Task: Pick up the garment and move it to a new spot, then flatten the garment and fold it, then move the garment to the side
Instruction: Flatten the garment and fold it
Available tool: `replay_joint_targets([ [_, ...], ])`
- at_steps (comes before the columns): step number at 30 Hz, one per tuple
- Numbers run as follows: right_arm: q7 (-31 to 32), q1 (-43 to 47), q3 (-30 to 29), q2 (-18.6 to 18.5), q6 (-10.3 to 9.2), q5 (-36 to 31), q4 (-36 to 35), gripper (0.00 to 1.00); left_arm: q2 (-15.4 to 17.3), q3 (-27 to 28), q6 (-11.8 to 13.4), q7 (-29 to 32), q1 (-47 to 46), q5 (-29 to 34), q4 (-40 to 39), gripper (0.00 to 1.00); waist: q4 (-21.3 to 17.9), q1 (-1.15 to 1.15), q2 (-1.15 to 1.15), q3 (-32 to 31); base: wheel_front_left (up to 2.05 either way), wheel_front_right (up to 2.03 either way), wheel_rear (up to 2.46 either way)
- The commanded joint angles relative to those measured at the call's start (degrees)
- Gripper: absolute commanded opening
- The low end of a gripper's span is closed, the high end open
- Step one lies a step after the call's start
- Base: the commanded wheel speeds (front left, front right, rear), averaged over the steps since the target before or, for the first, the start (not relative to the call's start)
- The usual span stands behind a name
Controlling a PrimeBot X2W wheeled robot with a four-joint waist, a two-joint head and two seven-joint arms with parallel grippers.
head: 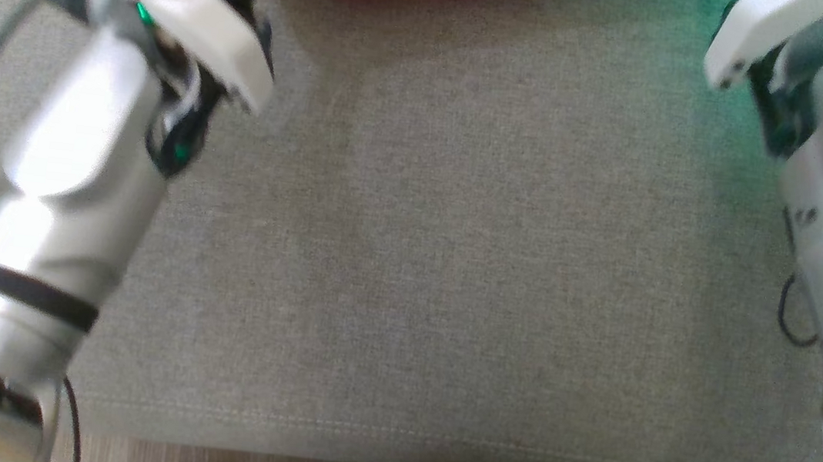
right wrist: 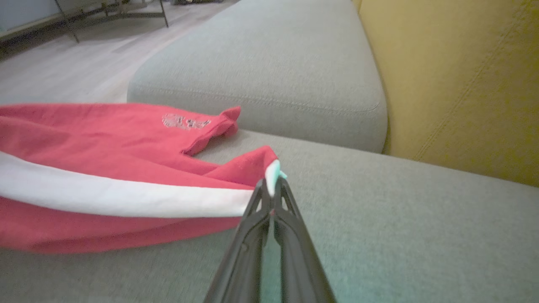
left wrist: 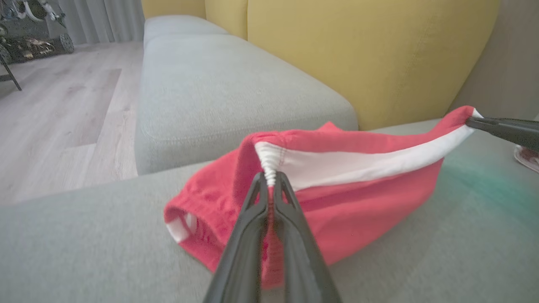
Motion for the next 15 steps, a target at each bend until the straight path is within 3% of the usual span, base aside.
replay_joint_targets([
  [1, 0.32, 0.89, 2.12, 0.4, 0.37, 1.13, -0.72, 0.0, 2.54, 0.87, 0.08, -0.67, -0.24, -0.77, -2.12, 0.0, 0.35, 0.0, 0.0, -1.19, 0.0, 0.0, 0.0],
  [8, 5.41, 7.29, 12.6, -2.31, 0.37, 7.76, 0.98, 0.0, 3.98, -4.56, 0.07, -0.69, 9.12, -4.04, -2.44, 0.0, 0.79, 0.0, 0.0, -6.52, 0.0, 0.0, 0.0],
  [15, 12.48, 12.74, 22.54, -8.57, 0.37, 16.58, -2.92, 0.0, 5.64, -10.49, 0.07, -0.69, 15.55, -5.54, -3.65, 0.0, 0.86, 0.0, 0.0, -11.61, 0.0, 0.0, 0.0],
])
